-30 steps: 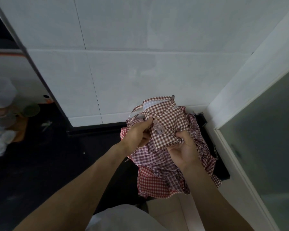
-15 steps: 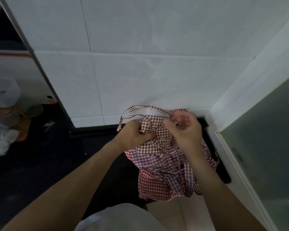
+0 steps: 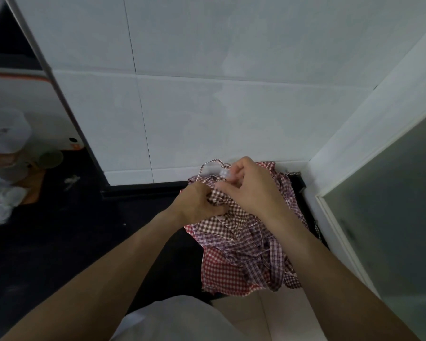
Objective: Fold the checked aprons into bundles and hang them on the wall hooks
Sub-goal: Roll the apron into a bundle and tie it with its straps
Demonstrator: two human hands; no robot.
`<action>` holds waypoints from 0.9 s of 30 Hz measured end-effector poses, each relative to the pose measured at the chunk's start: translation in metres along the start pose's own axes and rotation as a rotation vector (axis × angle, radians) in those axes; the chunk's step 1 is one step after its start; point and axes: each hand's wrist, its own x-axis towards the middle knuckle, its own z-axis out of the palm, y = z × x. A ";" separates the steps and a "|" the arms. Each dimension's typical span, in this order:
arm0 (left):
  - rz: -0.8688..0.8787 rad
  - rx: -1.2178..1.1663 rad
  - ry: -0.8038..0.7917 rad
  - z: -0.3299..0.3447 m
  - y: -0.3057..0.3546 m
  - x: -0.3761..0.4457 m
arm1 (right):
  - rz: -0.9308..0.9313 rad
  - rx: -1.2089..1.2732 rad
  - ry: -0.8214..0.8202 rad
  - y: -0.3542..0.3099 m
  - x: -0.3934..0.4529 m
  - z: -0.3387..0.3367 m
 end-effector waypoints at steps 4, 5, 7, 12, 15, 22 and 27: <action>0.043 -0.026 0.040 0.004 0.004 0.000 | 0.038 0.022 0.012 0.000 0.005 0.008; 0.036 -0.037 0.061 0.003 0.005 0.001 | 0.067 0.098 0.019 0.001 0.007 0.007; 0.015 -0.082 0.066 0.001 0.007 0.001 | 0.090 0.250 0.051 0.002 0.010 0.001; -0.018 -0.153 -0.010 -0.004 0.009 0.007 | 0.051 0.381 0.098 0.001 0.008 -0.009; -0.025 -0.179 -0.067 -0.005 0.010 0.009 | 0.070 0.424 0.112 0.003 0.007 -0.013; -0.145 -0.441 -0.192 -0.002 -0.006 0.003 | 0.076 0.511 0.148 0.010 0.003 -0.032; -0.215 -0.584 -0.190 -0.001 -0.008 -0.001 | 0.081 0.537 0.149 0.016 0.000 -0.049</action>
